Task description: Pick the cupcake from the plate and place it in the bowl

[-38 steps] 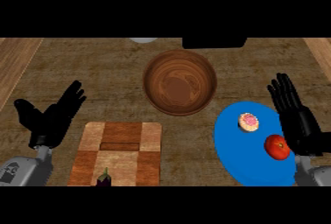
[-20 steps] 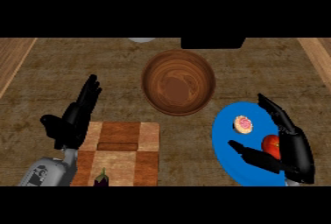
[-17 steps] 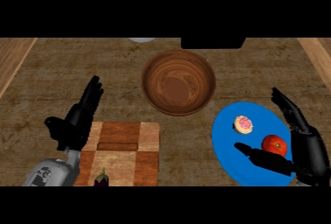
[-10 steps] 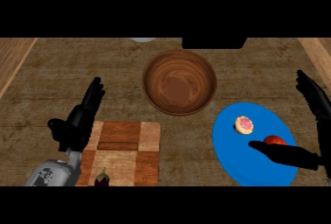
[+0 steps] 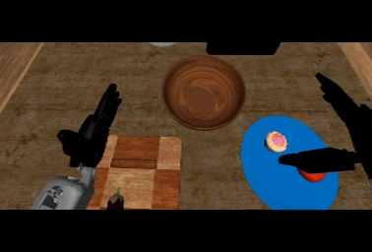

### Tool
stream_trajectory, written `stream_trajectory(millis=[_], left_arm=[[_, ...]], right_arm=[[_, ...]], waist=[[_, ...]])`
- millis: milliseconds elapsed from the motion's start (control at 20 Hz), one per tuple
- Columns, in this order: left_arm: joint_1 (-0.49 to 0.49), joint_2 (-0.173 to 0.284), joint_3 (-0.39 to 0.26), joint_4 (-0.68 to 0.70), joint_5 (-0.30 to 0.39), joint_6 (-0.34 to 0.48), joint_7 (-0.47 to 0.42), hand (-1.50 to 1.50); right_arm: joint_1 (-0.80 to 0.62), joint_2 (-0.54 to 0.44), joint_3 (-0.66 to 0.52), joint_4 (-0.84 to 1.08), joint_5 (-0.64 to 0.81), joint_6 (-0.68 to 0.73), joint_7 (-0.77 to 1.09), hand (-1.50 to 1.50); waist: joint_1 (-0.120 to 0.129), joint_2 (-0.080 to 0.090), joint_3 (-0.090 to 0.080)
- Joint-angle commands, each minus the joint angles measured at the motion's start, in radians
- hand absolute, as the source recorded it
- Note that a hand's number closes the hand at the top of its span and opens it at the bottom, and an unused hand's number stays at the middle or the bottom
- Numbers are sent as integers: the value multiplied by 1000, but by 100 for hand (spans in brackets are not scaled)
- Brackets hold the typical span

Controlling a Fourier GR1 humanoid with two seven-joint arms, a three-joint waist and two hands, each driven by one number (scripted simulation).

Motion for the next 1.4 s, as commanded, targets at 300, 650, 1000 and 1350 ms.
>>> stream_trajectory(millis=[300,650,1000,1350], left_arm=[[56,-10,44,-62,-32,-46,16,0],[-22,-51,85,-42,-68,-62,88,0],[63,-79,88,-90,-97,-80,63,0],[56,-135,121,77,-133,-123,-92,0]], right_arm=[[114,89,-17,48,45,149,-32,-150],[101,158,-162,124,-18,269,-128,-150],[255,253,-178,12,22,266,-222,-150],[135,367,-189,107,48,301,-138,-150]], waist=[[-11,-3,1],[-10,-1,1],[-13,-2,1],[-9,-1,1]])
